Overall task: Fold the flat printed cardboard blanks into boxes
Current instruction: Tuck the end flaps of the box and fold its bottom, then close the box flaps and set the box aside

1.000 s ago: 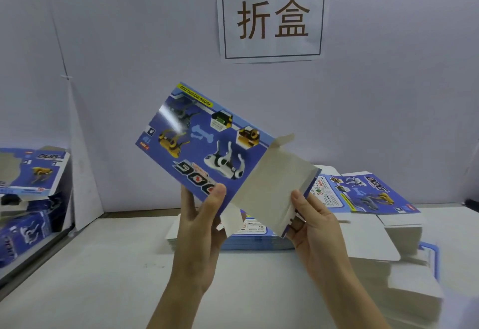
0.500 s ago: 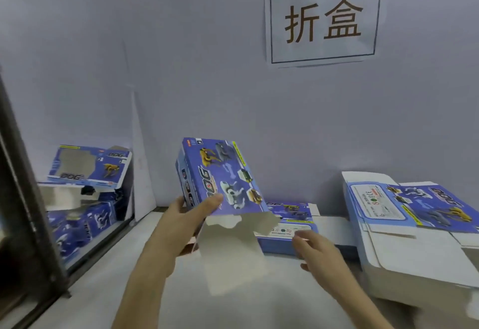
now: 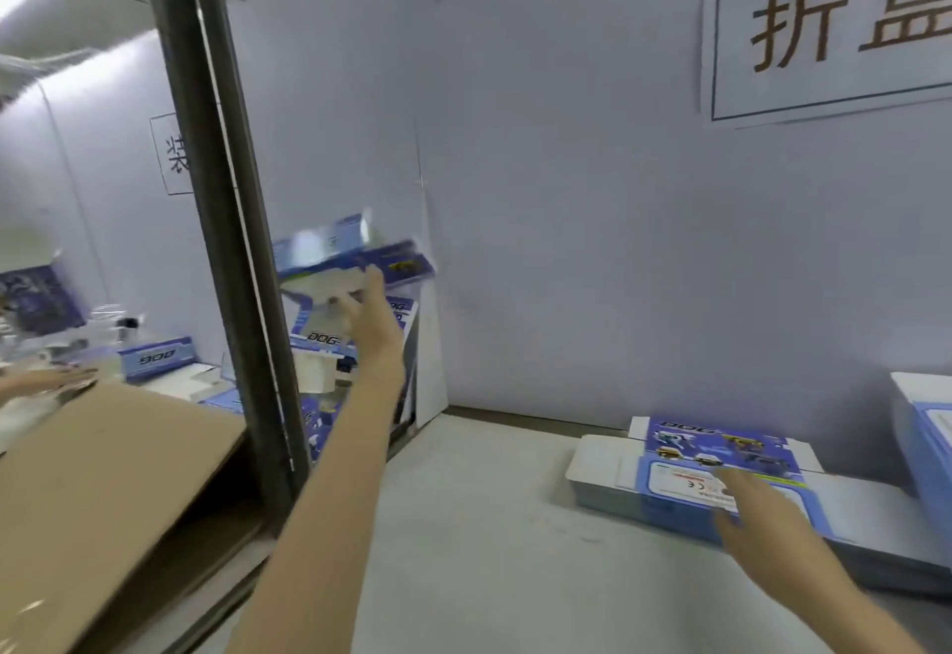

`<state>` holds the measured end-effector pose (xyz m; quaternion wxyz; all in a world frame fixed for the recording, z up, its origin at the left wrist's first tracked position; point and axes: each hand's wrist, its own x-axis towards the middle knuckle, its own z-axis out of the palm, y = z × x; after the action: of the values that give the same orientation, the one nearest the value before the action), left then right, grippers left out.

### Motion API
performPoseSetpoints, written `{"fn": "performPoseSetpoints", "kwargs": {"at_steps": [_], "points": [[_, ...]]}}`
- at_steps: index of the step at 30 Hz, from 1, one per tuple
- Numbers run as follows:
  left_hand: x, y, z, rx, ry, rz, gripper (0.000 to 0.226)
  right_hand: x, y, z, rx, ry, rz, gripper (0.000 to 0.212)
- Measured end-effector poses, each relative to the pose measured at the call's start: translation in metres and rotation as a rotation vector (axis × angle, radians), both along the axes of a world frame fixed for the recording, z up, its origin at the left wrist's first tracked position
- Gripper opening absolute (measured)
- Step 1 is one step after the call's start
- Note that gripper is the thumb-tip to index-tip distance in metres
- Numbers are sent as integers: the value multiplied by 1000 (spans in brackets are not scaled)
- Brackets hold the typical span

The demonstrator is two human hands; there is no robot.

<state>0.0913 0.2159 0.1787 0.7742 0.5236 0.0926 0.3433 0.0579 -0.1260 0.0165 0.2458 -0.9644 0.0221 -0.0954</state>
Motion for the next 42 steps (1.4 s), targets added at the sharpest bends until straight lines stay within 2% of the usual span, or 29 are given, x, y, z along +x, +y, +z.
{"fn": "performPoseSetpoints", "kwargs": {"at_steps": [2,4,6,10,14,16,17,20,22,25,28,30,33,36,38,42], "points": [[-4,-37,-30,317,66,3,41,7,-6,-7,-232,31,-29,56],[-5,-73,-64,643,186,-138,34,7,-18,-14,-320,45,-10,55],[-10,-108,-96,911,225,-296,34,1,-27,-20,-333,-14,45,56],[-23,-174,-147,1353,195,-443,38,-8,-39,-26,-353,-88,129,54],[-27,-218,-174,1796,137,-414,46,-21,-46,-27,-231,-175,210,44],[-24,-221,-184,1930,118,-396,46,-27,-46,-23,-238,-288,235,49],[-22,-223,-188,1956,122,-394,47,-30,-46,-21,-306,-296,237,51],[-19,-217,-195,1947,150,-379,50,-37,-32,-6,-342,-223,199,29],[-17,-204,-190,1853,130,-297,48,-32,-30,-6,-326,-225,209,33],[-20,-170,-166,1524,119,-111,42,-43,-28,11,-230,-430,285,52],[-26,-144,-127,1294,147,57,27,-65,-31,33,46,-737,143,58],[-37,-143,-101,1042,-13,94,18,-78,-30,51,233,-793,29,60],[-68,-159,-67,639,-160,-137,6,-89,-29,69,494,-684,-32,57],[-91,-174,-61,385,-158,-510,21,-103,-35,80,714,-615,26,49],[-100,-183,-63,346,-131,-605,41,-109,-49,86,830,-597,41,39],[-106,-201,-67,459,-161,-562,51,-113,-72,91,940,-537,11,27]]}}
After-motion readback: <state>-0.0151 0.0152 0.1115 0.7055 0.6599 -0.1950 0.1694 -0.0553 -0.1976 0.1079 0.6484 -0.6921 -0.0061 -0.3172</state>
